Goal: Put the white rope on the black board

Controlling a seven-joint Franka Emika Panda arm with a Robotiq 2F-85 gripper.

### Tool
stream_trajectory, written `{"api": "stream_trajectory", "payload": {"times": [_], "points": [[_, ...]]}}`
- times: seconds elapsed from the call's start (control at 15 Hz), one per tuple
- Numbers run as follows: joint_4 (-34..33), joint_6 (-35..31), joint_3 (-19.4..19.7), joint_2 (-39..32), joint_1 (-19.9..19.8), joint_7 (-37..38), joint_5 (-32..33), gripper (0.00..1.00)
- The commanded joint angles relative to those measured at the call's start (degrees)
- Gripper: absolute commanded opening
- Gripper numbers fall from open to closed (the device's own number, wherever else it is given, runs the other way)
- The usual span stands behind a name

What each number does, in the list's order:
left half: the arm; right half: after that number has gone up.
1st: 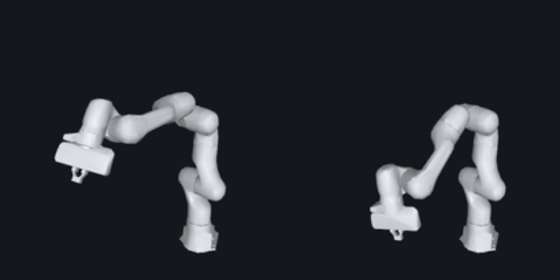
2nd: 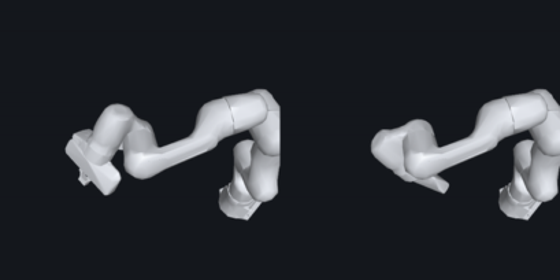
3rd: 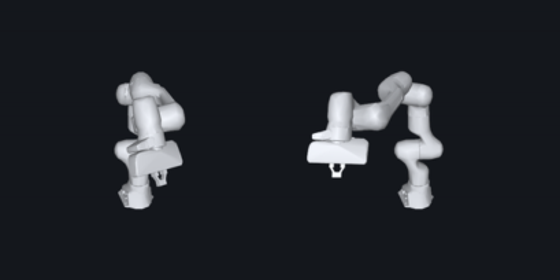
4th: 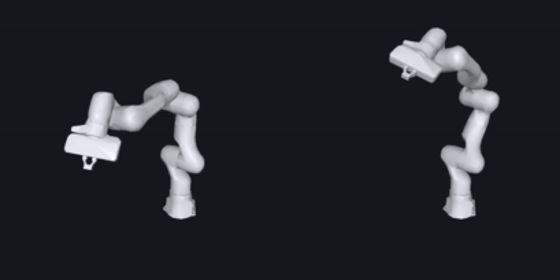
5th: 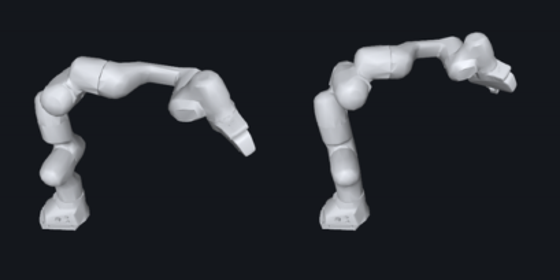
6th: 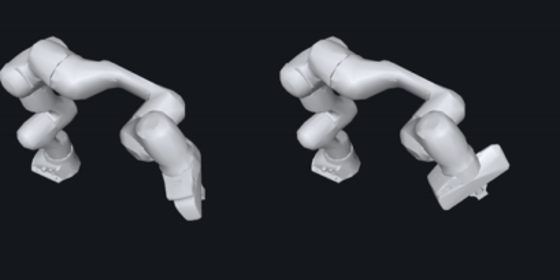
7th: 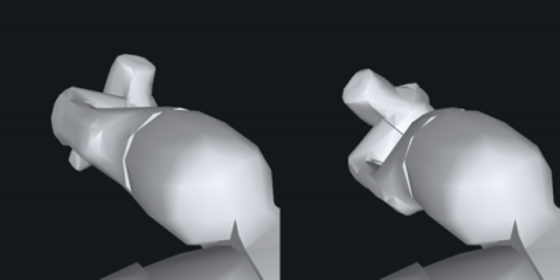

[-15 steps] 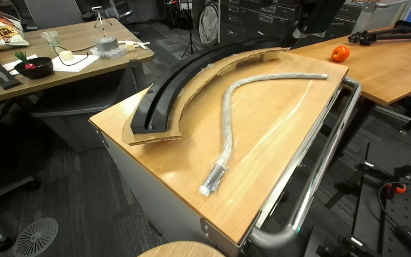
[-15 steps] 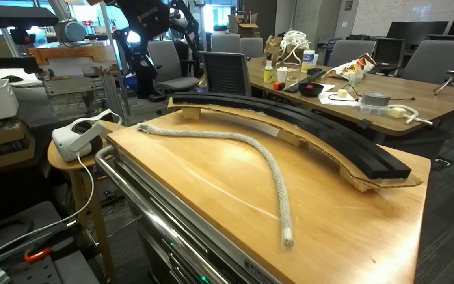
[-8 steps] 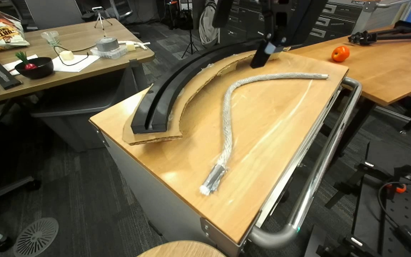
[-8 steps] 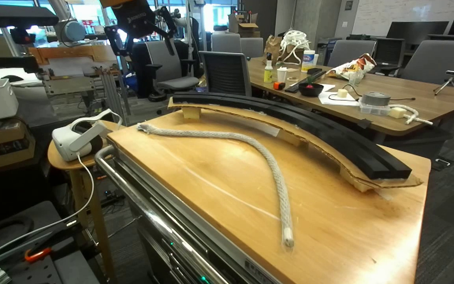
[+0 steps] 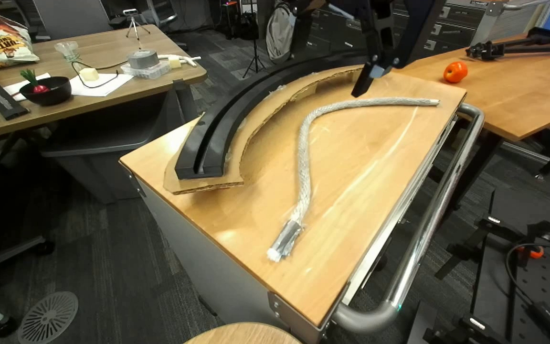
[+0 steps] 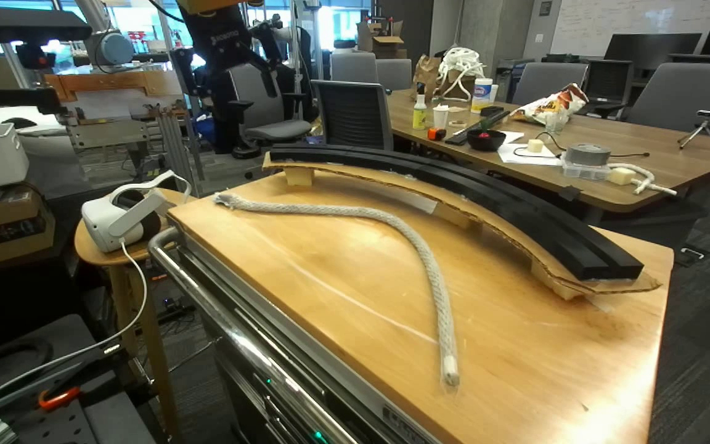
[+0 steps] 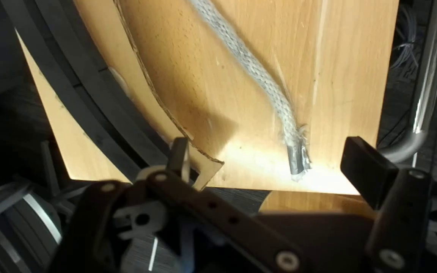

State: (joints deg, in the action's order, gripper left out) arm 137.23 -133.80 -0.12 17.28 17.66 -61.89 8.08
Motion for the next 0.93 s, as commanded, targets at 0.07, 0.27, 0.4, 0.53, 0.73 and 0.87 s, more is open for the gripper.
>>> {"api": "stream_trajectory", "payload": {"times": [0.07, 0.27, 0.4, 0.53, 0.73, 0.87], "points": [[0.17, -2.07, 0.41, -4.09, 1.05, -17.29, -7.65, 1.0], [-3.02, 2.27, -0.19, -10.33, 0.71, -25.35, -16.39, 1.0], [0.12, 0.39, -2.3, -7.7, -1.61, -23.05, -14.35, 1.0], [-0.96, 0.49, -2.62, -10.08, -1.89, -23.85, -15.08, 1.0], [0.24, 0.71, -4.09, -9.96, -3.08, -23.82, -11.88, 1.0], [0.63, 0.68, -4.8, -11.17, -3.46, -24.21, -11.42, 1.0]]}}
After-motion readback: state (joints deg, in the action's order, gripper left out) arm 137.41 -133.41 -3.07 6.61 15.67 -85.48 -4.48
